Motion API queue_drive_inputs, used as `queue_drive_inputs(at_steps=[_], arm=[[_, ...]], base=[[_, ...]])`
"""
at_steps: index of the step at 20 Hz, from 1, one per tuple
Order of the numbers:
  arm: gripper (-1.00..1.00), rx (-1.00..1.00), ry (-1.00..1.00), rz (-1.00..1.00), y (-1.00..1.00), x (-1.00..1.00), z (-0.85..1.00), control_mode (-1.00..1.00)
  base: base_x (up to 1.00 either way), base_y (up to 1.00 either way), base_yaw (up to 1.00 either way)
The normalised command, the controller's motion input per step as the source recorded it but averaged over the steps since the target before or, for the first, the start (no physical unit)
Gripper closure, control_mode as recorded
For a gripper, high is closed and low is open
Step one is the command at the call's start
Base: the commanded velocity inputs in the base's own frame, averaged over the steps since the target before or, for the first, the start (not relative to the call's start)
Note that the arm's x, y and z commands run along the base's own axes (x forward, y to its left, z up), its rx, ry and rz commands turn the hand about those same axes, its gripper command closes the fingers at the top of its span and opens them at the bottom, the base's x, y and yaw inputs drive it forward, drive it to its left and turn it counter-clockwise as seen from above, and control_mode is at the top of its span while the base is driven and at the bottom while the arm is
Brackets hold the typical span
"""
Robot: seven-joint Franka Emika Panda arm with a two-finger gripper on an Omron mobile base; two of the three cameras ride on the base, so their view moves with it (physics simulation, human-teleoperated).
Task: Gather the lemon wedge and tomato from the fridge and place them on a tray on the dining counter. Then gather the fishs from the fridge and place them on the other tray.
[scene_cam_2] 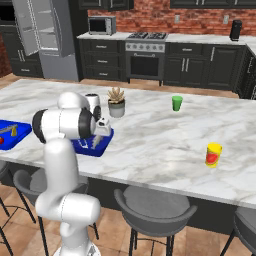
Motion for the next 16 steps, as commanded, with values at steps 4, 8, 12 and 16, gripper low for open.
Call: queue_drive_inputs(at_steps=[4, 8, 12, 16], arm=[[-1.0, 0.0, 0.0, 0.0, -0.1, -0.28, 0.52, -1.0], [-1.0, 0.0, 0.0, 0.0, -0.44, -0.63, 0.66, -1.0], [-1.0, 0.0, 0.0, -0.02, -0.7, -0.77, 0.56, -1.0], [-1.0, 0.0, 0.0, -0.03, -0.62, -0.81, 0.53, -1.0]], base=[[0.0, 0.0, 0.0], [0.0, 0.0, 0.0], [0.0, 0.0, 0.0], [0.0, 0.0, 0.0]])
